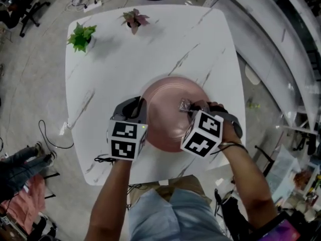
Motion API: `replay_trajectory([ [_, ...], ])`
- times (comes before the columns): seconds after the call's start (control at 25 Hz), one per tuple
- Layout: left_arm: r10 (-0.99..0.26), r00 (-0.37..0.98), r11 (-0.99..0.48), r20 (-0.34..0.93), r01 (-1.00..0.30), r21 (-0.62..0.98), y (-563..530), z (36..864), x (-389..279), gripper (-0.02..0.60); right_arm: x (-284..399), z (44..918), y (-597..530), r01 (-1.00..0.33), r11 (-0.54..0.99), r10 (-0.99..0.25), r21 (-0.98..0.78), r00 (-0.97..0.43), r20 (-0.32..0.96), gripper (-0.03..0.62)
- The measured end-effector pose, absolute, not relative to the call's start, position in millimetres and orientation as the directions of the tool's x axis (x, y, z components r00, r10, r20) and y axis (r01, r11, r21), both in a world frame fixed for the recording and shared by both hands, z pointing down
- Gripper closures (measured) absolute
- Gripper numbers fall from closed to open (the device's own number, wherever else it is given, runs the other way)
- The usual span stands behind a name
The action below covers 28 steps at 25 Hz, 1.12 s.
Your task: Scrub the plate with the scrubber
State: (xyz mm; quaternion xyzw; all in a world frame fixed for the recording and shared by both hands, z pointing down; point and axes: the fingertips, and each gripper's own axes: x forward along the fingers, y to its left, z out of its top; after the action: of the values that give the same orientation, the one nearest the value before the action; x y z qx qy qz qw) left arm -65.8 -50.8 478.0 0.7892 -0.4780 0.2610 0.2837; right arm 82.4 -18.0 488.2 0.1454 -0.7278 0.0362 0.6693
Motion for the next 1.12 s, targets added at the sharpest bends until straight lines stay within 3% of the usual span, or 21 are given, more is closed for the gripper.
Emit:
replay_trajectory([
  [0.44,-0.618,0.401,-0.368,0.676,-0.908,0.201,-52,478,-67,0.554,39,485,-26,-0.149,0.976,-0.182,0.161,-0.136,0.974,0.536],
  [0.64,-0.615,0.398,-0.369,0.68,-0.908,0.198,-52,479,-67,0.554,16,483,19,-0.03,0.994,-0.108,0.104,-0.185,0.977,0.537],
  [0.84,-0.61,0.388,-0.374,0.691,-0.91,0.181,-51,479,-67,0.551,28,477,66,0.034,0.998,0.053,-0.049,-0.154,0.987,0.536],
  [0.96,-0.608,0.37,-0.396,0.702,-0.908,0.136,-52,477,-69,0.536,49,470,79,0.032,0.996,0.09,-0.087,-0.107,0.99,0.534],
  [1.12,-0.645,0.339,-0.368,0.685,-0.923,0.11,-51,448,-82,0.488,79,438,68,-0.076,0.997,0.017,-0.029,-0.151,0.988,0.531],
])
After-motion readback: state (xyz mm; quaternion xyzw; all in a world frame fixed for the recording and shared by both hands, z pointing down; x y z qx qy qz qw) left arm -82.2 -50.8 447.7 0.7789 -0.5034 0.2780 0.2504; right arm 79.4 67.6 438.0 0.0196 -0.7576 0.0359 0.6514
